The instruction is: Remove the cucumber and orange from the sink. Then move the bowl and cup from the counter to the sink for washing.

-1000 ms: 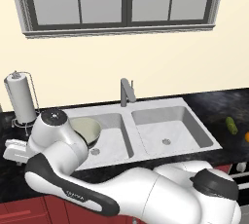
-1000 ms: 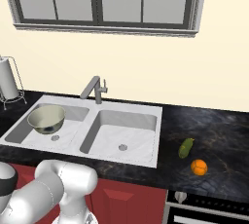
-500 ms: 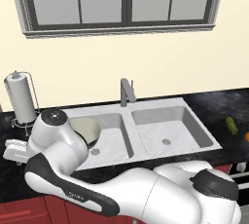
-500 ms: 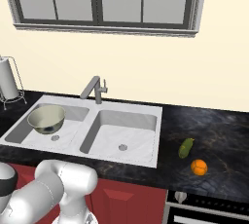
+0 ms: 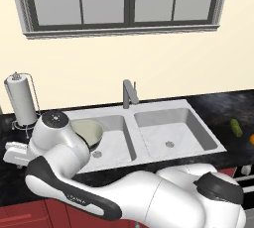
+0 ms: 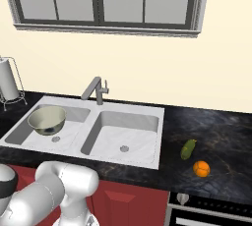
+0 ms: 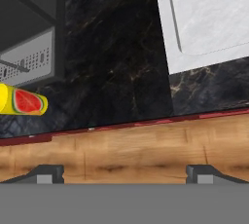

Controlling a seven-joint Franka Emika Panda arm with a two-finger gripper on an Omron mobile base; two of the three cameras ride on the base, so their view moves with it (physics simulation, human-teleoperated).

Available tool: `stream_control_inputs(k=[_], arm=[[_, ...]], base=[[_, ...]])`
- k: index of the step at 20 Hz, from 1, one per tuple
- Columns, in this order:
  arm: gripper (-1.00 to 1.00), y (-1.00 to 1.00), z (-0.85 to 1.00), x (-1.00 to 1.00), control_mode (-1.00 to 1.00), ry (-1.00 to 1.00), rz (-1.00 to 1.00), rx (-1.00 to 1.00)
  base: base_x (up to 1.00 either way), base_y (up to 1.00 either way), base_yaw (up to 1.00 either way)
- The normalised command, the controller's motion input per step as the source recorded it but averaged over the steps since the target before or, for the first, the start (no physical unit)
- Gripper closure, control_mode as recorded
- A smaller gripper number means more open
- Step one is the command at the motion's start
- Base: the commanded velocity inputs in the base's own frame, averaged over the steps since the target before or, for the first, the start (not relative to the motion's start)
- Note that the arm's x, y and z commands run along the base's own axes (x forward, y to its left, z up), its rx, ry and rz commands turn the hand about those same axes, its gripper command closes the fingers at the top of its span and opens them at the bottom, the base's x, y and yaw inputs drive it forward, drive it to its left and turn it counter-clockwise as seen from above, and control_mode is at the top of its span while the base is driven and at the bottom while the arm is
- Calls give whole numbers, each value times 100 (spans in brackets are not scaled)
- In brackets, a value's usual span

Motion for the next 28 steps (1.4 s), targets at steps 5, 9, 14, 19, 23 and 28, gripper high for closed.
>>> stream_control_inputs(k=[5,9,14,19,23,28], arm=[[-100,0,0,0,100,0,0,0],[-100,0,0,0,100,0,0,0],[-100,0,0,0,100,0,0,0],[-100,0,0,0,100,0,0,0],[-100,0,0,0,100,0,0,0],[-100,0,0,0,100,0,0,0]], base=[[-22,11,0],[-29,13,0],[-34,19,0],[-19,27,0],[-10,42,0],[-10,43,0]])
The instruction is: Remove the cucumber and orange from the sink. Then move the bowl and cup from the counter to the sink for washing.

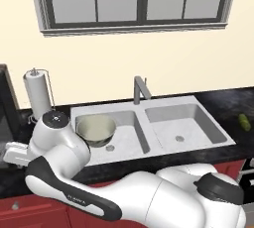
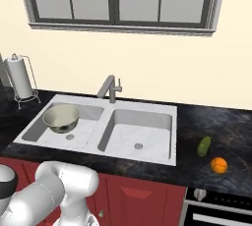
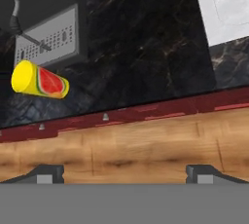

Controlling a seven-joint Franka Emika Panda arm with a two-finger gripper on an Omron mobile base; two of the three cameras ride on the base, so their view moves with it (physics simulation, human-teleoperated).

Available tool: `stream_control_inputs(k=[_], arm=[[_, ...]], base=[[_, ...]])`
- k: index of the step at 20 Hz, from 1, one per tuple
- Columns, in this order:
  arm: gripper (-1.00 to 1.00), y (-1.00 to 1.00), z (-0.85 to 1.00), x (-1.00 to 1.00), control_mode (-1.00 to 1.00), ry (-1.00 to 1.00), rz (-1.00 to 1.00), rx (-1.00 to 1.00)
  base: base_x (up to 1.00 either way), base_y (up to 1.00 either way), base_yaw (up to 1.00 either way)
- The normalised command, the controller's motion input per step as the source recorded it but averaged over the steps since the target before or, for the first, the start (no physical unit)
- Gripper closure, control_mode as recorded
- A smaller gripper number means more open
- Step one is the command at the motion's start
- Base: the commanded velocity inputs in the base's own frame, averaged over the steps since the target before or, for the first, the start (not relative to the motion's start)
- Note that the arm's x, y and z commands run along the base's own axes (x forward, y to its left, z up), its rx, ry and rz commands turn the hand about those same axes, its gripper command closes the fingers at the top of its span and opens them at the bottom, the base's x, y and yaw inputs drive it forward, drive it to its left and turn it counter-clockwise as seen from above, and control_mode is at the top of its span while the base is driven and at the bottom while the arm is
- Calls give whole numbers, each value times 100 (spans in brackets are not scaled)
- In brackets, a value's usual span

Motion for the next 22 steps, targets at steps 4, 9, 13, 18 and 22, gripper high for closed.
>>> stream_control_inputs(k=[4,9,13,18,22], arm=[[-100,0,0,0,100,0,0,0],[-100,0,0,0,100,0,0,0],[-100,0,0,0,100,0,0,0],[-100,0,0,0,100,0,0,0],[-100,0,0,0,100,0,0,0]], base=[[-11,39,0],[-9,40,0],[-7,39,0],[-5,38,0],[-2,34,0]])
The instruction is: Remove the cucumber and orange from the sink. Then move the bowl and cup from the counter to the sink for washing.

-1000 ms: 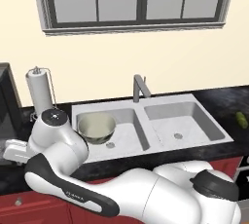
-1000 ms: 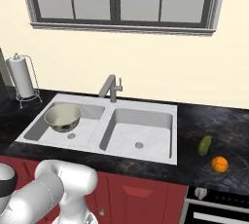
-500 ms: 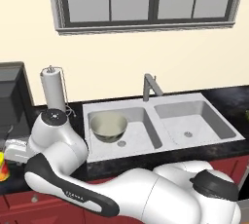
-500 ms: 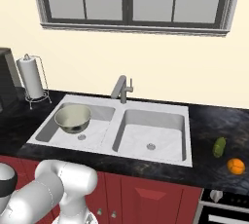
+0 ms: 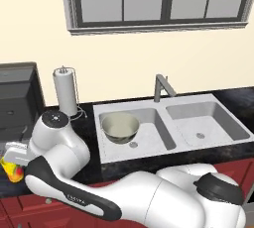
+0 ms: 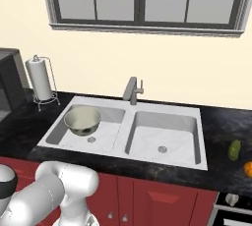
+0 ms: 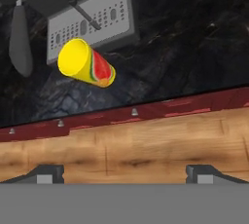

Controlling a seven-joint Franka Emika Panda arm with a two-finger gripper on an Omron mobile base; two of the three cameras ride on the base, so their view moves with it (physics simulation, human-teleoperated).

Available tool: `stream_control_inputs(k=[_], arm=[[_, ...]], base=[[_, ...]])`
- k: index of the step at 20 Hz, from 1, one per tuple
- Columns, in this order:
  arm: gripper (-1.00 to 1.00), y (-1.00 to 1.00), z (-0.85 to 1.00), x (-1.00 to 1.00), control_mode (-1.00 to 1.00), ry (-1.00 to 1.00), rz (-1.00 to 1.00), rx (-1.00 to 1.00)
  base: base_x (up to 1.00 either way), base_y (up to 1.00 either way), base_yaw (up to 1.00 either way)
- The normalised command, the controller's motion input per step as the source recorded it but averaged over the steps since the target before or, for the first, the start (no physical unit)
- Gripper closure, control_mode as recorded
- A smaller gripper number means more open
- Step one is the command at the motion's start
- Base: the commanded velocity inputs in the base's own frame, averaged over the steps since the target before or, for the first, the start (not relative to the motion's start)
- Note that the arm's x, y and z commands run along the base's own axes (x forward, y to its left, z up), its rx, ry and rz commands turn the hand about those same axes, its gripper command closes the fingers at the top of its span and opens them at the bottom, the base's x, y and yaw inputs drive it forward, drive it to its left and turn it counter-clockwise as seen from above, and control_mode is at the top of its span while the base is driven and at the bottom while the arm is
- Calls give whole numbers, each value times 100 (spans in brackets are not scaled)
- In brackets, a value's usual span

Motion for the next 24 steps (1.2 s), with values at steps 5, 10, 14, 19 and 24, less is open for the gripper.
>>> stream_control_inputs(k=[5,10,14,19,24], arm=[[-100,0,0,0,100,0,0,0],[-100,0,0,0,100,0,0,0],[-100,0,0,0,100,0,0,0],[-100,0,0,0,100,0,0,0],[-100,0,0,0,100,0,0,0]], base=[[-1,36,0],[0,36,0],[0,36,0],[0,36,0],[0,29,0]])
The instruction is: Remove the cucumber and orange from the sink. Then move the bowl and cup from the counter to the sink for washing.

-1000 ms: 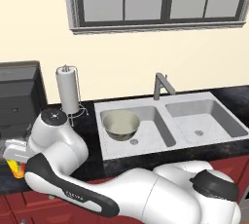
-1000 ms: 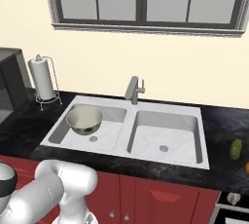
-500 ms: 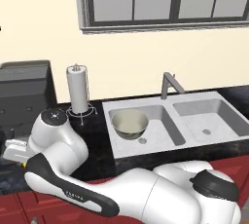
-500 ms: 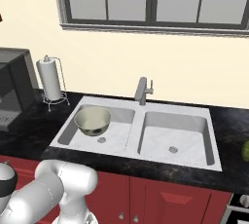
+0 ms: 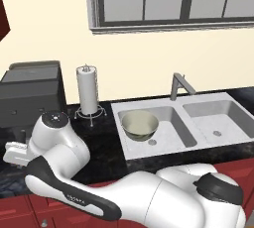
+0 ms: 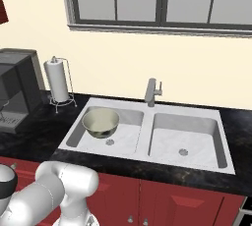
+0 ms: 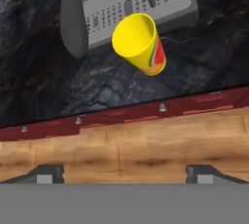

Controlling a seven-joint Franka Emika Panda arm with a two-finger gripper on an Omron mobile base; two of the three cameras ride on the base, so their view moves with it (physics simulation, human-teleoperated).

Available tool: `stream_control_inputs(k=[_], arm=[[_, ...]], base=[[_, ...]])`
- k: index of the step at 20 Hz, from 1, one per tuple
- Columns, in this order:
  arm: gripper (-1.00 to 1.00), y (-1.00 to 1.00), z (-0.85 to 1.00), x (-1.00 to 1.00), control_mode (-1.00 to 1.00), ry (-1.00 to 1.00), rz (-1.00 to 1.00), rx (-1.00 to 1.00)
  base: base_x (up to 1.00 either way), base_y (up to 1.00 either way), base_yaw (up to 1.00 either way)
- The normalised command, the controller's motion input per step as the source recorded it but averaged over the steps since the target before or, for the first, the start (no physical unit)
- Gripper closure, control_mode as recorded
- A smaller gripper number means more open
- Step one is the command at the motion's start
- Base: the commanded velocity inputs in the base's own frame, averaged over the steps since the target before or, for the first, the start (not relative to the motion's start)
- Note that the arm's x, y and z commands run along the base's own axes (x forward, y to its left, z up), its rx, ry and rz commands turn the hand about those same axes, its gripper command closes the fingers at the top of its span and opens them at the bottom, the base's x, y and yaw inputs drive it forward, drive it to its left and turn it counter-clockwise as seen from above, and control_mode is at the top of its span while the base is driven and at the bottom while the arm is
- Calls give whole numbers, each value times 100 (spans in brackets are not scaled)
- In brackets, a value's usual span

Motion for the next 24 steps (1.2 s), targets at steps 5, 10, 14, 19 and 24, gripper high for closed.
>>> stream_control_inputs(k=[5,10,14,19,24], arm=[[-100,0,0,0,100,0,0,0],[-100,0,0,0,100,0,0,0],[-100,0,0,0,100,0,0,0],[-100,0,0,0,100,0,0,0],[-100,0,0,0,100,0,0,0]], base=[[0,1,0],[0,0,0],[0,0,0],[0,0,0],[0,0,0]])
